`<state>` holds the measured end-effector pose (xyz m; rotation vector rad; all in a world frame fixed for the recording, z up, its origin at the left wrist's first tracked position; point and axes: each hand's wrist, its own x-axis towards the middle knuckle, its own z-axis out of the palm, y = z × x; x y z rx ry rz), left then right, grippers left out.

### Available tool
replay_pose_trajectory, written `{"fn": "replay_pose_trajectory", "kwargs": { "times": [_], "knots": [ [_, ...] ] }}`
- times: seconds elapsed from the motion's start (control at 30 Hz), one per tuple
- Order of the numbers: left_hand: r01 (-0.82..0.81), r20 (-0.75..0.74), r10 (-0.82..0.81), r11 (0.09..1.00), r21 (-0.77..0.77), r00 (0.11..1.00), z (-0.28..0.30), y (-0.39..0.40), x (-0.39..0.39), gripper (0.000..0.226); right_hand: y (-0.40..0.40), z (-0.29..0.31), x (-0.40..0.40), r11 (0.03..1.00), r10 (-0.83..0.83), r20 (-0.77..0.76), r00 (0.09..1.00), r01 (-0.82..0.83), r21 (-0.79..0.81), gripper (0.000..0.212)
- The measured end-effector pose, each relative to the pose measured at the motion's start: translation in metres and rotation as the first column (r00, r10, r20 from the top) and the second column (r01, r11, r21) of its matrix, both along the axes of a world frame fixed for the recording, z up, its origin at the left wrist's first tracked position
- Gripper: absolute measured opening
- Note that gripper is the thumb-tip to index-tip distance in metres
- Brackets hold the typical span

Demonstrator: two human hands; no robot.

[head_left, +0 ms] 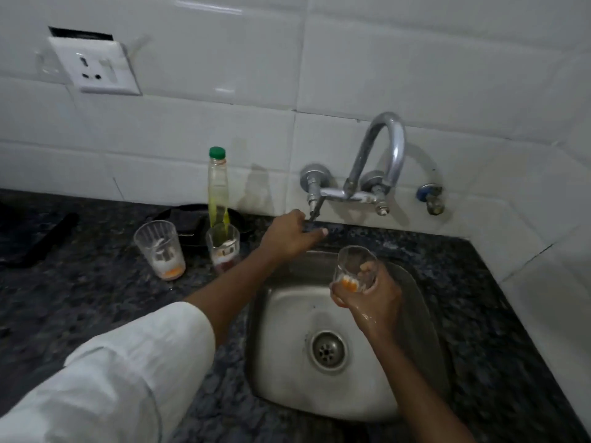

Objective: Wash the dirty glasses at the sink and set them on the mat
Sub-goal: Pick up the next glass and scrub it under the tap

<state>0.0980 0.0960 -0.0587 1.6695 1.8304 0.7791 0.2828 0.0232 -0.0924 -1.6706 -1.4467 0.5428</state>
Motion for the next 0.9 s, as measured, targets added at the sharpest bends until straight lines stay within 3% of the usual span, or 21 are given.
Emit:
{"fn": "replay_pose_trajectory", "kwargs": {
  "times": [0.27, 0.47, 0.9],
  "knots": [
    [-0.31, -0.074, 0.308, 0.951, -0.011, 0.948, 0.012, 0.039, 0.031, 0.083, 0.022, -0.007, 0.04, 0.996, 0.085, -0.04, 0.996, -0.086, -0.02, 0.049],
    [-0.242, -0.085, 0.243, 0.97, 0.017, 0.966, 0.007, 0.043, 0.026, 0.073, 0.036, 0.002, 0.03, 0.989, 0.145, -0.017, 0.989, -0.146, -0.038, 0.053],
    [-0.25, 0.158, 0.243, 0.968, 0.029, 0.957, 0.001, 0.044, 0.02, 0.066, 0.042, 0.011, 0.024, 0.989, 0.142, -0.019, 0.99, -0.143, -0.041, 0.053]
  ]
}}
